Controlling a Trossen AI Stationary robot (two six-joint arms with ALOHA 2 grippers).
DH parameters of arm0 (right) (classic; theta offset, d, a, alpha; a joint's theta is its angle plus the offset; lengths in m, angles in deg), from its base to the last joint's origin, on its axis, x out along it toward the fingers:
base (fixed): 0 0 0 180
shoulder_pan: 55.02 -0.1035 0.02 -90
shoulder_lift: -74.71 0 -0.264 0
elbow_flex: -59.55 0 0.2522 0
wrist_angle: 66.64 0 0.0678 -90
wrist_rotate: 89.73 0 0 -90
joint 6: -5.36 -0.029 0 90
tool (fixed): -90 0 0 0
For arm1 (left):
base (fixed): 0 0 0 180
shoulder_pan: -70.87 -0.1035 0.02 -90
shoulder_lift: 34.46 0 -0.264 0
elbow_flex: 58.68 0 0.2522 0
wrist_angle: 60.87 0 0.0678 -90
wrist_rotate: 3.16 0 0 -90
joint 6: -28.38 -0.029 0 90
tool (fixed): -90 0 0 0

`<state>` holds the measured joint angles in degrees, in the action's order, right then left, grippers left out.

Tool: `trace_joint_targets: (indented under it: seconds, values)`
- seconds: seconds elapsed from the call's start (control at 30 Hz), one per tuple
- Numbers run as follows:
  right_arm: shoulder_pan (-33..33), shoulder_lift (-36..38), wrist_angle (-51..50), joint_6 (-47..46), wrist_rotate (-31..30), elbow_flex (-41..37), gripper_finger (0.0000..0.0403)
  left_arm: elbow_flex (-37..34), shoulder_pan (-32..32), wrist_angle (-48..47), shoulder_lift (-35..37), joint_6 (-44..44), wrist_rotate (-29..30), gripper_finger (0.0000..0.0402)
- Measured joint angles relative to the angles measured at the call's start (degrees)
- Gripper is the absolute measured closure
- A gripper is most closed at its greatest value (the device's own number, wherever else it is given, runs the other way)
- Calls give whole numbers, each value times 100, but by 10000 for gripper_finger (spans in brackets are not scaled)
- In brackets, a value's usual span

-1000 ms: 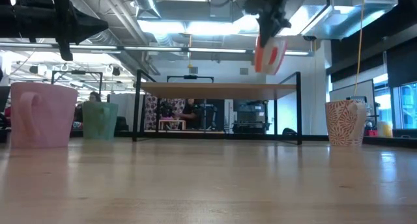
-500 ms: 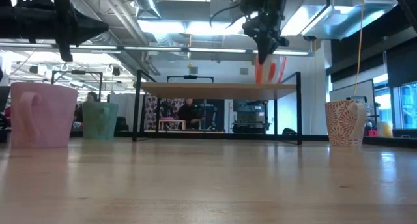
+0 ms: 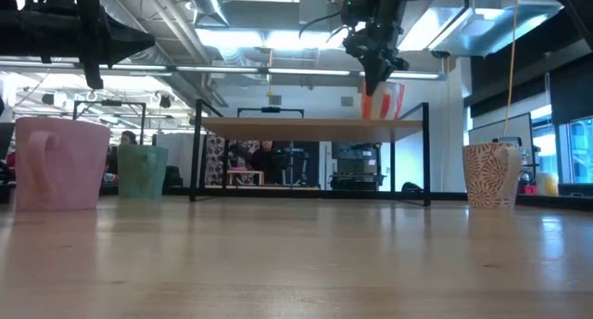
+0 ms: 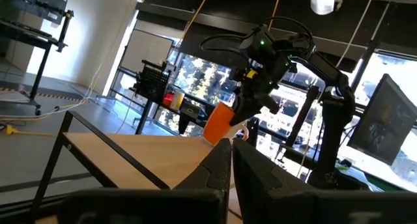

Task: Place coffee mugs
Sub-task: Put the orange white mug on the shelf

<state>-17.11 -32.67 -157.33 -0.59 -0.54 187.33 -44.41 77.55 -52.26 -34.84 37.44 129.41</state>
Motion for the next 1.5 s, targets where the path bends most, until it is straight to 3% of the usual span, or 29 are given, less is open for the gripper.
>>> trace_joint_targets:
  seconds: [0.77,0.97,1.17,1.5]
  values:
    - [3,-15,348,-126,-28,-17,265,0,-2,0,0,-11,0,390]
    - [1,-15,463,-125,34,-20,260,0,0,0,0,-11,0,390]
    - [1,-12,463,-117,-297,289,260,0,-1,0,0,-12,0,390]
    - [-7,92,-652,-114,-628,1371,260,0,0,1,0,-11,0,390]
